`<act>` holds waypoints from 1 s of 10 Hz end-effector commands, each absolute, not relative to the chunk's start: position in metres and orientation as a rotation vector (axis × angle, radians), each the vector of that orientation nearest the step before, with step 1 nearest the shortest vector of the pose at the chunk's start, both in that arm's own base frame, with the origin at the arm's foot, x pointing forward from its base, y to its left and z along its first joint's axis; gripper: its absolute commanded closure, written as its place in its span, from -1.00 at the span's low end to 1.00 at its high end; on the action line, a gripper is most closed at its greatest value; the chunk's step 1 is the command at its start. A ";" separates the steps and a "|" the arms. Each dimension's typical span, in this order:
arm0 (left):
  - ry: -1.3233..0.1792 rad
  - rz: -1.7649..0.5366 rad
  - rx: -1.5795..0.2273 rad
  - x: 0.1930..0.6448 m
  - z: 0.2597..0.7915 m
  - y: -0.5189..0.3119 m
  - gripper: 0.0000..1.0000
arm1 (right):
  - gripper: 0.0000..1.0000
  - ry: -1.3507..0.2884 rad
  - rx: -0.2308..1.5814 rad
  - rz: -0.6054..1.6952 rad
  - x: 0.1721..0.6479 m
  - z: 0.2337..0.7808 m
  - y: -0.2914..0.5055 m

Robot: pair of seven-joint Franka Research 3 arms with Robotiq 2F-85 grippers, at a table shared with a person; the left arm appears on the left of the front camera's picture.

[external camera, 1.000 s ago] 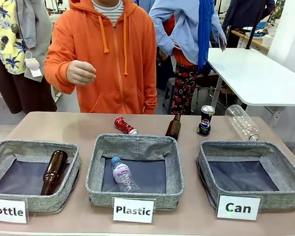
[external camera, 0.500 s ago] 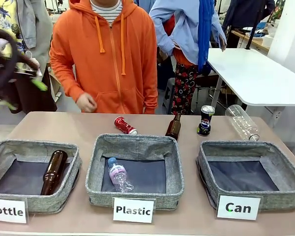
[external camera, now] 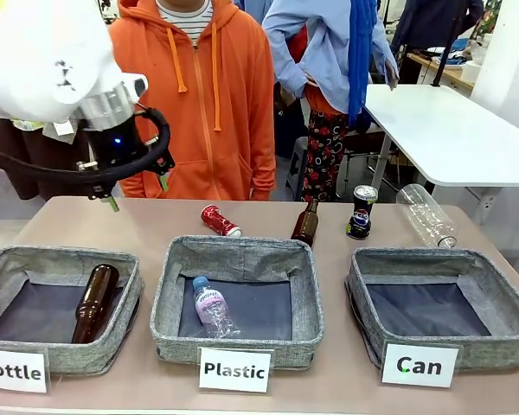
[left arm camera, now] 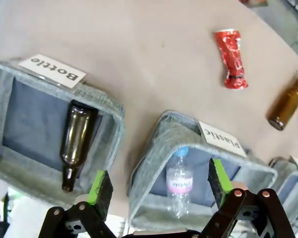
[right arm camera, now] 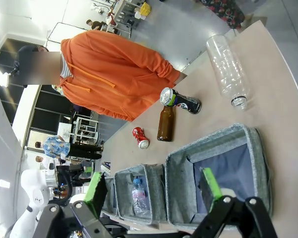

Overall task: Sort the can waste into the basket.
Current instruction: Pick up the can waste from the table and place it in the right Fabric basket.

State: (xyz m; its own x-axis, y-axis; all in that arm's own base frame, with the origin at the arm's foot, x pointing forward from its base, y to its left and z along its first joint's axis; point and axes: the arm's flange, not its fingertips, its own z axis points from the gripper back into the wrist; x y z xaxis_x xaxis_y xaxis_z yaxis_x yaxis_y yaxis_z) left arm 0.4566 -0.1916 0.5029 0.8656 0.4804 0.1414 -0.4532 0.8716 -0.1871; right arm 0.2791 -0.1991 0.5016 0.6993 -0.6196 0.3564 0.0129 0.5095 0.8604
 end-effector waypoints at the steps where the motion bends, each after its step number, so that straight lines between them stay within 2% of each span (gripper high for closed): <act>1: -0.270 0.499 -0.064 0.474 0.510 -0.198 -1.00 | -1.00 -0.749 0.985 -0.403 0.282 0.501 -0.200; 2: -0.186 0.491 -0.150 0.457 0.503 -0.192 -1.00 | -1.00 -0.749 0.985 -0.403 0.282 0.501 -0.200; 6: -0.193 0.490 -0.134 0.466 0.501 -0.197 -1.00 | -1.00 -0.749 0.985 -0.403 0.282 0.501 -0.200; 7: -0.151 0.223 -0.031 0.497 0.501 -0.212 -1.00 | -1.00 -0.749 0.985 -0.403 0.282 0.501 -0.200; 8: -0.166 -0.037 -0.030 0.516 0.498 -0.228 -1.00 | -1.00 -0.749 0.985 -0.403 0.282 0.501 -0.200; 9: -0.158 -0.178 -0.013 0.526 0.491 -0.241 -1.00 | -1.00 -0.749 0.985 -0.403 0.282 0.501 -0.200; 10: -0.173 -0.226 -0.010 0.533 0.487 -0.252 -1.00 | -1.00 -0.749 0.985 -0.403 0.282 0.501 -0.200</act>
State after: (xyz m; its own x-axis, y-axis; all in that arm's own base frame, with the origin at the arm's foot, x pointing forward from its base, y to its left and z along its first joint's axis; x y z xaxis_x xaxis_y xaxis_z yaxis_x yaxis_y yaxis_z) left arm 0.5171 -0.2519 0.4788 0.9853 -0.0919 0.1440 0.0964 0.9950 -0.0245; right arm 0.2791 -0.1990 0.5015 0.6995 -0.6194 0.3565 0.0131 0.5098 0.8602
